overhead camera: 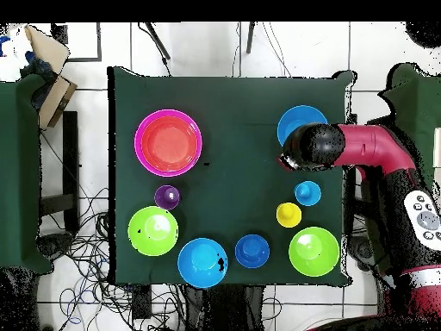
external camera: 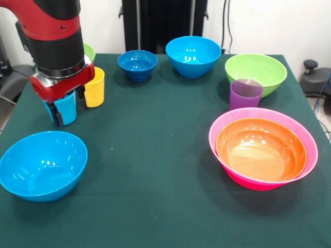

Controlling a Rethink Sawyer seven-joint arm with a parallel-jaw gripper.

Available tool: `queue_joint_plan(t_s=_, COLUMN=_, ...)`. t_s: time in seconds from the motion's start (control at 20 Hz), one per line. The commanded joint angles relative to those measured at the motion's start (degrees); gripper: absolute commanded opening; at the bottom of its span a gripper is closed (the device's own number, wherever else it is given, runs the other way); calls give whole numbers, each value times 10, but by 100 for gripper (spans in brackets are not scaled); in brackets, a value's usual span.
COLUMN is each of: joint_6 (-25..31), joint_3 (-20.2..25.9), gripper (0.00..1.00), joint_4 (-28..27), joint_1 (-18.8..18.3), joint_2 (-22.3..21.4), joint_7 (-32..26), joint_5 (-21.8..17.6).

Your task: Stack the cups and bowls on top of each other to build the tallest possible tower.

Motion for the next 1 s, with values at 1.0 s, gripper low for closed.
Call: queue_joint_plan(t_s=1.0, joint_6=29, joint_3=-9, gripper=100, joint_4=-2, joint_1=-16, joint_2=0, joint_7=-136, joint_5=-40)
